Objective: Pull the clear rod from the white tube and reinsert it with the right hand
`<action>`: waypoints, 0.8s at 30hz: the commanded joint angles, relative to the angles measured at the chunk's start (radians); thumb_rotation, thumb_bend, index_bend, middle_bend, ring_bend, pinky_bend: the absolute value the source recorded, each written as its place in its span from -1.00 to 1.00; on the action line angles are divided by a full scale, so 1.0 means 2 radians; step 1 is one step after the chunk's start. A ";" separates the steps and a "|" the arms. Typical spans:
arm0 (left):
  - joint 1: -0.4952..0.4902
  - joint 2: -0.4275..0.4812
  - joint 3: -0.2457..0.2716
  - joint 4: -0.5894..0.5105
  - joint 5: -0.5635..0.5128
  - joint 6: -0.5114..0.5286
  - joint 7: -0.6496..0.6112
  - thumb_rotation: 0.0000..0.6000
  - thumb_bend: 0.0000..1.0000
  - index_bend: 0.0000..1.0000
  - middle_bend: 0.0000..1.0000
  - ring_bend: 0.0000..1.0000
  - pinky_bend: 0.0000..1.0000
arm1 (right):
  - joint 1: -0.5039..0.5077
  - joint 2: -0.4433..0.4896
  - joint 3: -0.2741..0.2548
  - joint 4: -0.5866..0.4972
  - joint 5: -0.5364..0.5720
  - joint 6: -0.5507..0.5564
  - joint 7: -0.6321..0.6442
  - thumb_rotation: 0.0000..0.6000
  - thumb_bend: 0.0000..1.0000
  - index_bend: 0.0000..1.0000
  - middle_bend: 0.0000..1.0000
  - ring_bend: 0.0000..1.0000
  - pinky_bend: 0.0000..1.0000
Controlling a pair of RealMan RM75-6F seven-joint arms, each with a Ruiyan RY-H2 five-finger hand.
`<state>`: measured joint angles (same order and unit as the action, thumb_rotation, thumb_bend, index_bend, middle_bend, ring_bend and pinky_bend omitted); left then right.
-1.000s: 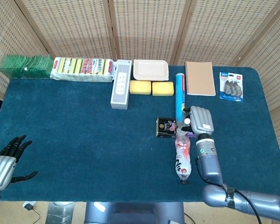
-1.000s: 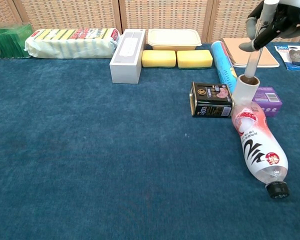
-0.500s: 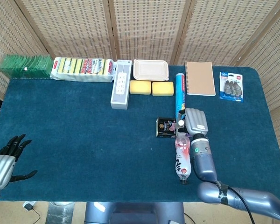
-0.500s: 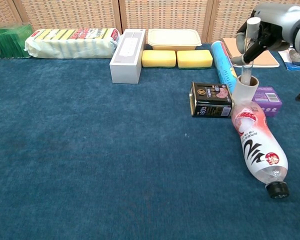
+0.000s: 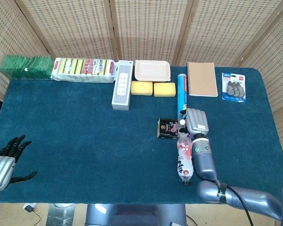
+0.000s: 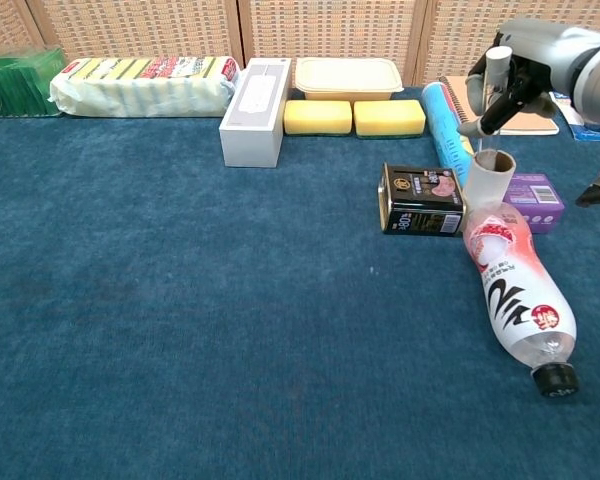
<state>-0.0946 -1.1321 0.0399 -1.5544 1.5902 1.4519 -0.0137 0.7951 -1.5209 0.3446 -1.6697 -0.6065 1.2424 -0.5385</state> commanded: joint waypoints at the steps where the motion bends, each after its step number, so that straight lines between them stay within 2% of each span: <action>1: -0.001 0.000 0.000 0.000 -0.001 -0.002 0.001 0.48 -0.78 -0.79 -0.90 -0.95 -0.55 | 0.001 0.000 0.002 0.003 0.001 -0.005 0.001 1.00 -0.34 0.44 0.70 0.69 0.58; 13: -0.002 -0.001 0.000 -0.001 -0.001 -0.003 0.003 0.50 -0.78 -0.79 -0.90 -0.95 -0.55 | -0.005 0.015 0.002 0.002 -0.010 -0.023 0.014 1.00 -0.38 0.17 0.26 0.22 0.19; 24: -0.002 -0.001 0.002 -0.001 0.002 -0.004 0.004 0.50 -0.78 -0.79 -0.90 -0.95 -0.55 | -0.012 0.031 0.000 -0.003 -0.024 -0.027 0.025 1.00 -0.38 0.06 0.05 0.01 -0.04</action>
<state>-0.0992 -1.1342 0.0433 -1.5562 1.5943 1.4448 -0.0054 0.7710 -1.4608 0.3444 -1.6759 -0.6558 1.1886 -0.4880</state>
